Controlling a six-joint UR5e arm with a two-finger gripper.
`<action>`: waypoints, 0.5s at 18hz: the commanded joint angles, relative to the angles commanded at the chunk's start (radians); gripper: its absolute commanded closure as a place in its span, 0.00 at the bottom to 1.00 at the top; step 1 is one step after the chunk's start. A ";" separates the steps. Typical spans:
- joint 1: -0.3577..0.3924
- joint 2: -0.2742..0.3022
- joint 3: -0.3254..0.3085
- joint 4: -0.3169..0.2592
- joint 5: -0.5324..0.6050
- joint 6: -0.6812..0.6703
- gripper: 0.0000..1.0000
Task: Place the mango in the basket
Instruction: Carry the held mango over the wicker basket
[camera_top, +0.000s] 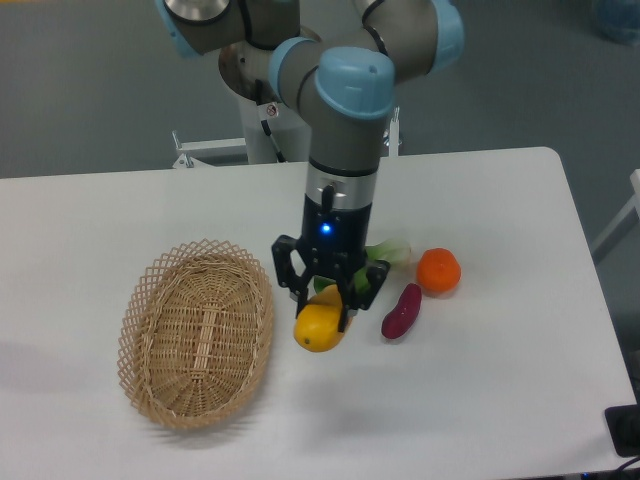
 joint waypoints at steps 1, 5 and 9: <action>-0.017 -0.003 -0.002 0.000 0.005 -0.025 0.43; -0.077 -0.018 -0.031 0.005 0.026 -0.107 0.43; -0.190 -0.058 -0.052 0.005 0.150 -0.135 0.43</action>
